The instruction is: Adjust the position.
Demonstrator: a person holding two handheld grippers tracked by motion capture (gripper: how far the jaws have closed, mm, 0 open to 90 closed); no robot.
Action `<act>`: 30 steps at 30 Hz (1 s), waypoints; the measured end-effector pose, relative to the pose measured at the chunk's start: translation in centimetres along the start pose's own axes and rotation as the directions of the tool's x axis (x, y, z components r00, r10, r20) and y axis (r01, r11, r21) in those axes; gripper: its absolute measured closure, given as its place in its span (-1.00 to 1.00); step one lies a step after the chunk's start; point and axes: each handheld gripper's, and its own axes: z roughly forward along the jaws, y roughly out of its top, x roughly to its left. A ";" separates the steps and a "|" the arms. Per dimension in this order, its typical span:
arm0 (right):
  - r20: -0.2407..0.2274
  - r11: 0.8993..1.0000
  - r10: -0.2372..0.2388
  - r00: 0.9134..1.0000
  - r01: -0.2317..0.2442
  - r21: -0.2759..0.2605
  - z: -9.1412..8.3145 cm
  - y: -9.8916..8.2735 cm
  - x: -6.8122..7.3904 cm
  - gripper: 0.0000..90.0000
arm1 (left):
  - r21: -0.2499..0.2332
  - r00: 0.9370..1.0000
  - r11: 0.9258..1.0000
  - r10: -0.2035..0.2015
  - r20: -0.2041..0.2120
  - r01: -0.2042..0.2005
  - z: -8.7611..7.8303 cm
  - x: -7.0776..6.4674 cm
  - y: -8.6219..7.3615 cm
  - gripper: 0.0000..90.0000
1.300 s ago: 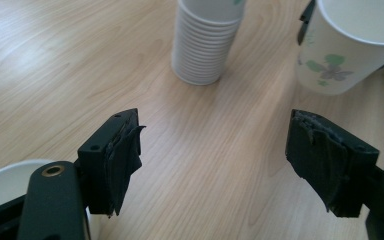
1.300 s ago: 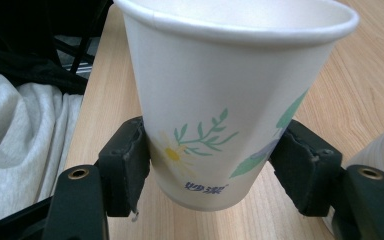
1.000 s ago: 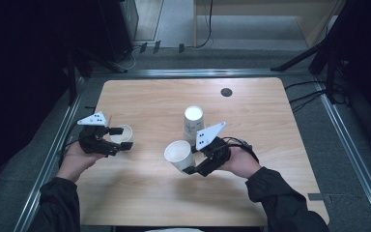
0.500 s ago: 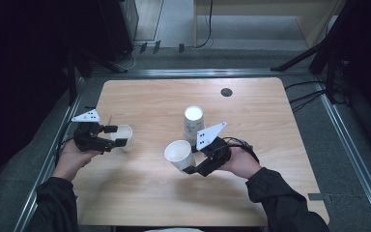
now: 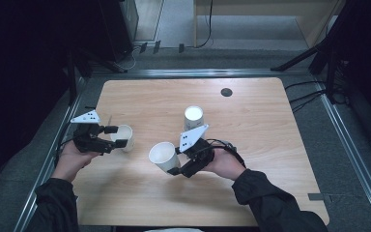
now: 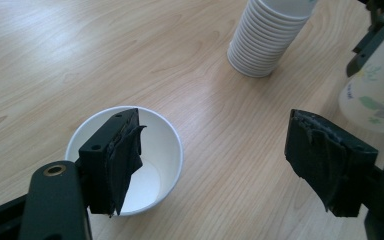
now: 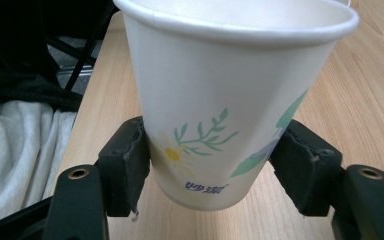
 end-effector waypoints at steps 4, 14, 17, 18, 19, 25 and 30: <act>0.005 1.000 0.018 1.000 -0.018 -0.014 0.5 0.1 -0.5 -0.23 | -0.007 1.000 1.000 0.008 0.016 -0.008 -0.1 -0.5 0.2 -0.50; 0.008 0.999 0.035 0.999 -0.035 -0.021 1.8 0.6 -1.0 -0.23 | -0.025 0.994 0.998 0.062 0.091 -0.060 -0.1 -2.8 0.8 -0.52; 0.007 0.999 0.032 0.999 -0.032 -0.019 1.9 0.7 -0.9 -0.23 | -0.032 0.988 0.997 0.071 0.139 -0.067 0.2 -3.5 1.1 -0.53; 0.009 0.999 0.031 0.999 -0.031 -0.018 1.9 0.7 -0.8 -0.23 | -0.030 0.986 0.996 0.084 0.144 -0.081 0.3 -3.8 1.2 -0.53; 0.005 0.999 0.030 1.000 -0.030 -0.019 1.9 0.8 -0.8 -0.23 | -0.029 0.984 0.996 0.094 0.154 -0.090 0.5 -4.1 1.3 -0.53; 0.009 0.999 0.027 1.000 -0.027 -0.018 1.8 0.9 -0.8 -0.23 | -0.033 0.966 0.993 0.117 0.233 -0.112 1.1 -5.2 1.7 -0.54; 0.010 1.000 0.019 1.000 -0.019 -0.014 2.1 1.2 -0.5 -0.23 | -0.020 0.956 0.990 0.138 0.258 -0.138 1.8 -6.0 1.8 -0.57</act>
